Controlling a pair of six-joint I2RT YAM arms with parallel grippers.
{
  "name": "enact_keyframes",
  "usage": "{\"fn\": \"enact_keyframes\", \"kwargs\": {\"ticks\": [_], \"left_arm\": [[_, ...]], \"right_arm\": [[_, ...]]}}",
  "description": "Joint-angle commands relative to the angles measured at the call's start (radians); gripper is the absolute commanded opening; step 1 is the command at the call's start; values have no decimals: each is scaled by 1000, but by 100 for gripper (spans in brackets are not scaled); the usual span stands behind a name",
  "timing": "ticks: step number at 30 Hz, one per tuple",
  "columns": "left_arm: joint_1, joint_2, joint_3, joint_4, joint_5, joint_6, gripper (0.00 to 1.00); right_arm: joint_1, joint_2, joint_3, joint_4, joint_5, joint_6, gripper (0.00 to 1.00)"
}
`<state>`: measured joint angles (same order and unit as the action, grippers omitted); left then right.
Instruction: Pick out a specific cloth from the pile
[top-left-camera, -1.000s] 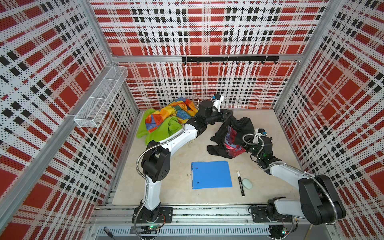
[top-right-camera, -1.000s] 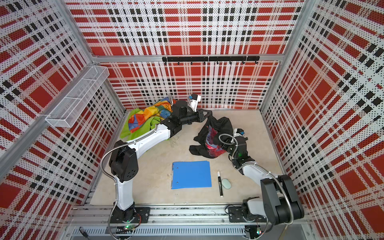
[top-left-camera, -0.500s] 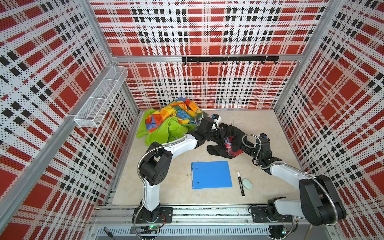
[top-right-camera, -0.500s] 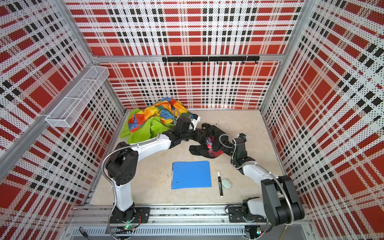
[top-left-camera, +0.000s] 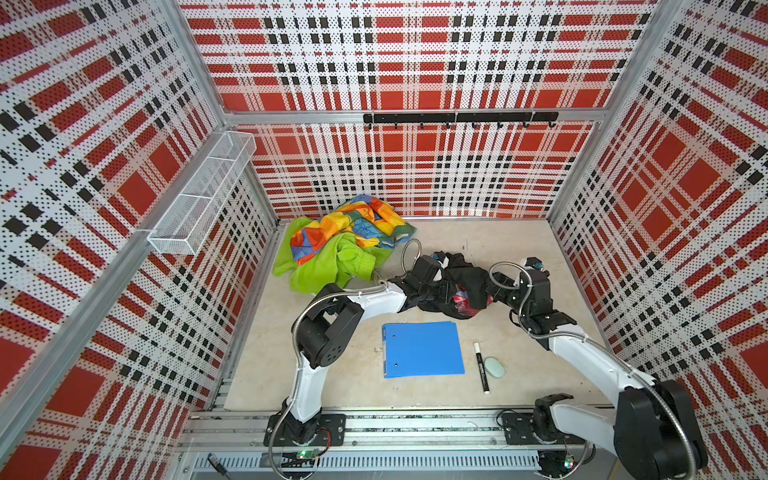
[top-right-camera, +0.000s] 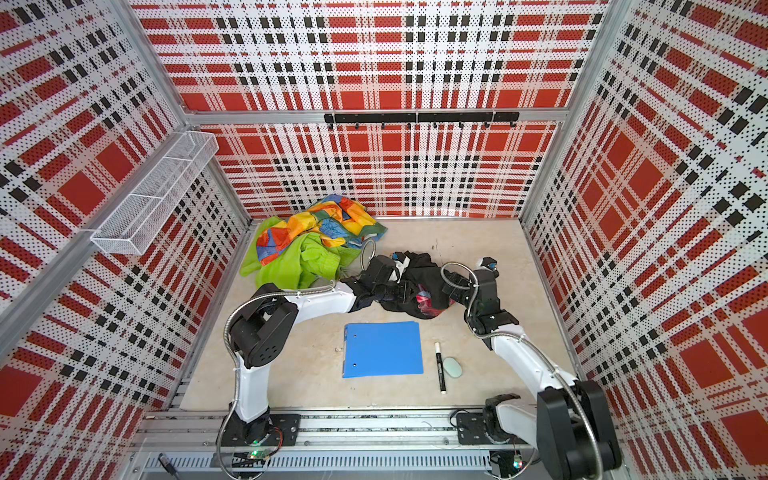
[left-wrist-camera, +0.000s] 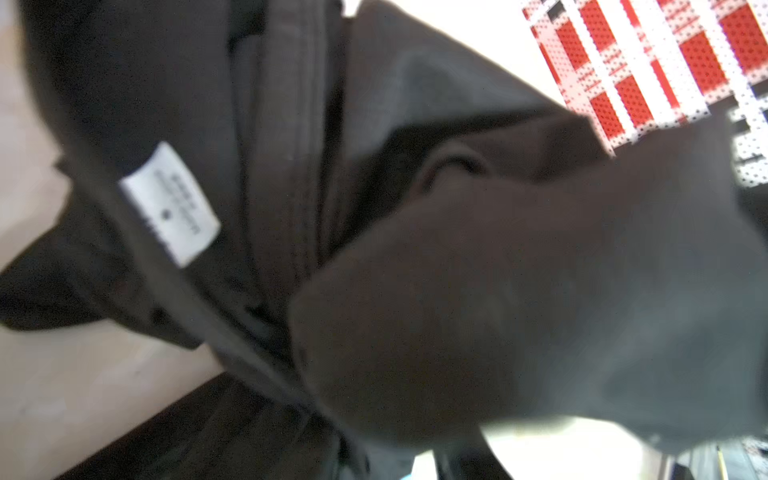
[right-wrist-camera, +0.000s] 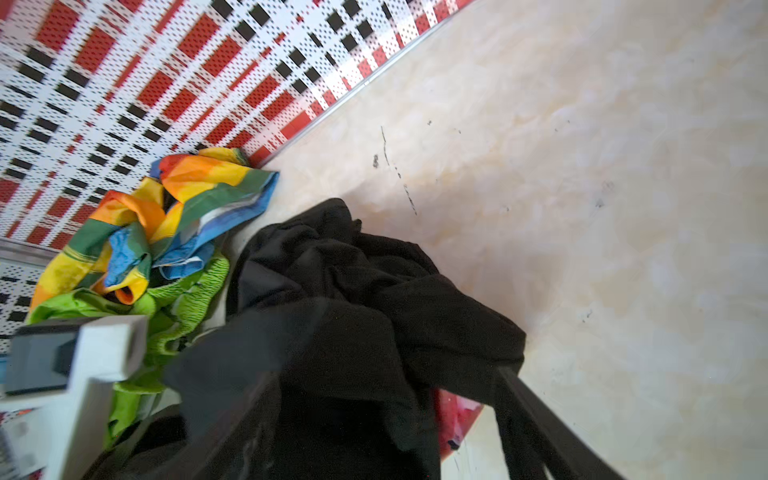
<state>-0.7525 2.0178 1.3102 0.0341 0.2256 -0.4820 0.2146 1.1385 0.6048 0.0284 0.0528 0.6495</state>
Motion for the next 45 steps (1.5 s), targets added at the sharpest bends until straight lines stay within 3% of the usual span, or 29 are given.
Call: {"fn": "enact_keyframes", "kwargs": {"ticks": [1, 8, 15, 19, 20, 27, 31, 36, 45], "left_arm": [[19, -84, -24, 33, -24, 1, 43], [51, -271, -123, 43, 2, 14, 60], [108, -496, -318, 85, -12, -2, 70], [130, -670, -417, 131, 18, 39, 97], [134, -717, -445, 145, 25, 47, 99], [174, -947, -598, 169, 38, 71, 99], [225, -1038, -691, 187, 37, 62, 99], [278, -1070, -773, 224, 70, 28, 99], [281, -1032, -832, 307, 120, -14, 99]], "right_arm": [[6, -54, 45, -21, -20, -41, 88], [37, -65, 87, -40, -76, -63, 88], [170, 4, 180, -109, 12, -94, 87], [226, 49, 220, -156, 83, -100, 88], [238, 64, 233, -174, 100, -103, 89], [269, 195, 337, -252, 99, -144, 99], [324, 311, 424, -309, 148, -196, 100], [355, 496, 562, -408, 183, -249, 100], [357, 795, 783, -545, 225, -323, 100]]}}
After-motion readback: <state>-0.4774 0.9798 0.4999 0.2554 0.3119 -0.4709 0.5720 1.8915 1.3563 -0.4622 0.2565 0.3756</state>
